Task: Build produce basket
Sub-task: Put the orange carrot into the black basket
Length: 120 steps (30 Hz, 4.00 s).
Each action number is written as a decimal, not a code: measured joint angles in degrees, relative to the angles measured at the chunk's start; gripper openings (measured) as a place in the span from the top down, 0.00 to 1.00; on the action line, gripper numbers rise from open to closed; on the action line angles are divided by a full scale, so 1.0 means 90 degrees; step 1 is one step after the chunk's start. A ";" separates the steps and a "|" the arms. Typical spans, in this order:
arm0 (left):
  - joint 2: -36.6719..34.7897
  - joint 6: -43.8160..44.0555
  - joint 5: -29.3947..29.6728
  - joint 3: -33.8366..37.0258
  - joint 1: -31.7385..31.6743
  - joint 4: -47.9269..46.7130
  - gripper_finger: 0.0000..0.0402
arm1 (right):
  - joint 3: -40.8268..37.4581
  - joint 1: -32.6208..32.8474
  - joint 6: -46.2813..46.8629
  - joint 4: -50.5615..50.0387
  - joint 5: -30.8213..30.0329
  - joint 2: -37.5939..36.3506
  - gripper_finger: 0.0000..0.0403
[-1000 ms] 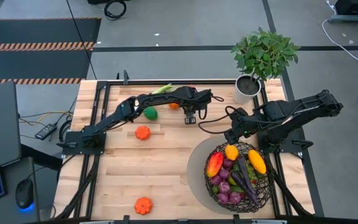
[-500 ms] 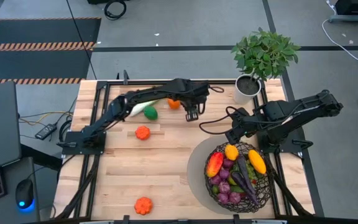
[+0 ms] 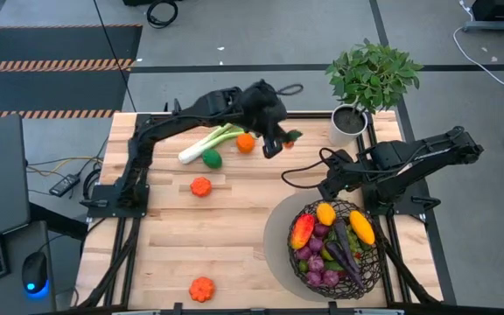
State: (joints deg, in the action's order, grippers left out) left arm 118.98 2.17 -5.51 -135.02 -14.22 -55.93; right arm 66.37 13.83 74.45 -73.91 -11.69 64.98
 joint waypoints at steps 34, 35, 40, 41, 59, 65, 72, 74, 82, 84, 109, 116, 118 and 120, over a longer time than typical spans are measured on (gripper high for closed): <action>-0.0566 0.2940 -0.1581 0.0002 0.0299 0.2156 0.99 | 0.0000 -0.0449 -0.5256 0.3254 -0.2152 -0.0323 0.13; -0.0563 0.2991 -0.1553 0.0002 0.0315 0.2115 0.99 | 0.0000 -0.0480 -0.5245 0.3256 -0.2155 -0.0347 0.13; -0.0559 0.3026 -0.1220 0.0002 0.0393 0.2009 0.99 | 0.0000 -0.0518 -0.5278 0.3254 -0.2037 -0.0533 0.13; -0.0559 0.3042 -0.1163 0.0002 0.0398 0.1951 0.99 | 0.0000 -0.0518 -0.5315 0.3251 -0.2035 -0.0586 0.13; -0.0554 0.3500 -0.1104 0.0002 0.0401 0.2109 0.99 | 0.0000 -0.0554 -0.5988 0.4133 -0.2025 -0.0747 0.14; -0.0554 0.3477 -0.1106 0.0002 0.0458 0.2102 0.99 | 0.0000 -0.0681 -0.6129 0.4266 -0.2127 -0.0662 0.25; -0.0554 0.3356 -0.1104 0.0002 0.0461 0.2095 0.99 | 0.0000 -0.0680 -0.6130 0.4179 -0.2025 -0.0664 0.61; -0.0552 0.3220 -0.1091 0.0002 0.0457 0.2082 0.98 | 0.0000 -0.0680 -0.6133 0.4122 -0.1889 -0.0667 0.71; -0.0547 0.3143 -0.1116 0.0005 0.0352 0.2112 0.86 | 0.0000 -0.0680 -0.6131 0.4041 -0.1537 -0.0667 0.79; -0.0547 0.3134 -0.1112 0.0005 0.0347 0.2119 0.79 | 0.0000 -0.0680 -0.6131 0.4041 -0.1534 -0.0667 0.79; -0.0819 0.2845 -0.1297 0.0000 -0.0287 0.1985 0.25 | -0.0001 -0.0606 -0.2738 0.1287 0.2867 -0.0669 0.77; -0.0819 0.2376 -0.1077 0.0002 -0.0431 0.1468 0.27 | -0.0306 0.0196 -0.1035 0.0967 0.3920 -0.0669 0.77; -0.0819 0.2228 -0.0980 0.0002 -0.0488 0.1163 0.27 | -0.0404 0.0506 -0.0528 0.0957 0.3943 -0.0667 0.77; -0.0819 0.2152 -0.0965 0.0002 -0.0556 0.0871 0.27 | -0.0499 0.0830 -0.0007 0.0970 0.3944 -0.0669 0.77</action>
State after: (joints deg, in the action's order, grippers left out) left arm 111.61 21.53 -14.20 -135.00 -19.22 -48.09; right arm 61.88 21.30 74.39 -65.18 23.81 58.96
